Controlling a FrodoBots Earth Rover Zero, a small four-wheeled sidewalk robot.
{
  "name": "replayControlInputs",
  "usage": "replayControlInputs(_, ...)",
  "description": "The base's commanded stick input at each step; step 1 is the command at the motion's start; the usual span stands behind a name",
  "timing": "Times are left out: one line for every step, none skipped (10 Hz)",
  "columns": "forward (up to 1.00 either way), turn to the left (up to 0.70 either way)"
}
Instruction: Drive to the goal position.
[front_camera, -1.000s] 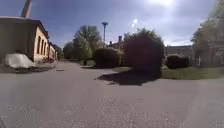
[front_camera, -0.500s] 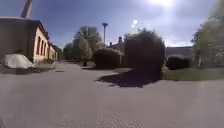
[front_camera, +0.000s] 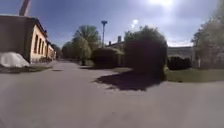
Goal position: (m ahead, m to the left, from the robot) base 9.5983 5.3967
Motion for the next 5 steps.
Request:
replayControlInputs(1.00, 0.00)
replayControlInputs(1.00, 0.00)
replayControlInputs(1.00, 0.00)
replayControlInputs(1.00, 0.15)
replayControlInputs(1.00, 0.27)
